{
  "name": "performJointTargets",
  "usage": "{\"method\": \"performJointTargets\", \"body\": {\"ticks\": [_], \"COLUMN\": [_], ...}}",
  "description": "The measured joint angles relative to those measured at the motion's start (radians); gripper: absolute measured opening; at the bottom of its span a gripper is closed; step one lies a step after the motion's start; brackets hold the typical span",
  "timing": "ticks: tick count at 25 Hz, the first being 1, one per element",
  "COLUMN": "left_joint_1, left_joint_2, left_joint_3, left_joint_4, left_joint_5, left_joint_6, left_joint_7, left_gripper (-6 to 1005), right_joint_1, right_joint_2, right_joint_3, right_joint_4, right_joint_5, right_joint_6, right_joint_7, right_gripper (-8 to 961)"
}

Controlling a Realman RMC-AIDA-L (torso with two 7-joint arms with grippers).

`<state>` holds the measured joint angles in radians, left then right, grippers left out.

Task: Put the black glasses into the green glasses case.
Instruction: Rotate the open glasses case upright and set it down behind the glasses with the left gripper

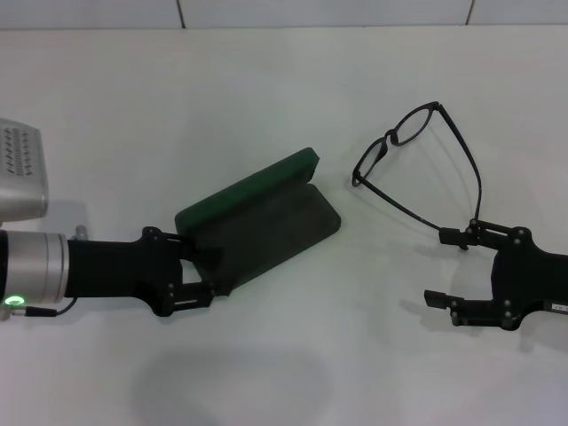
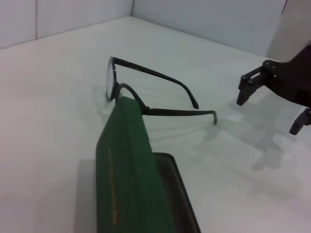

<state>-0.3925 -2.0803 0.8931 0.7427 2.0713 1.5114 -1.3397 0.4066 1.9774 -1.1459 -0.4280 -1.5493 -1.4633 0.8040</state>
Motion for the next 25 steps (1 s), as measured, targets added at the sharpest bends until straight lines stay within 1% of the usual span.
{"method": "performJointTargets", "body": {"ticks": [9, 17, 25], "left_joint_1": [-0.004, -0.011, -0.014], "left_joint_2": [0.024, 0.025, 0.026], "left_joint_3": [-0.001, -0.025, -0.026], "left_joint_4": [0.003, 0.001, 0.003], "left_joint_5": [0.0, 0.002, -0.001], "left_joint_6": [-0.048, -0.089, -0.102], "left_joint_7": [0.0, 0.002, 0.002], "left_gripper": [478, 478, 479], "right_joint_1": [0.0, 0.002, 0.006], "right_joint_2": [0.001, 0.002, 0.001], "right_joint_3": [0.0, 0.001, 0.002], "right_joint_4": [0.0, 0.0, 0.0], "right_joint_5": [0.0, 0.0, 0.0], "right_joint_6": [0.0, 0.0, 0.0], "right_joint_7": [0.0, 0.0, 0.0], "right_gripper": [813, 813, 813]}}
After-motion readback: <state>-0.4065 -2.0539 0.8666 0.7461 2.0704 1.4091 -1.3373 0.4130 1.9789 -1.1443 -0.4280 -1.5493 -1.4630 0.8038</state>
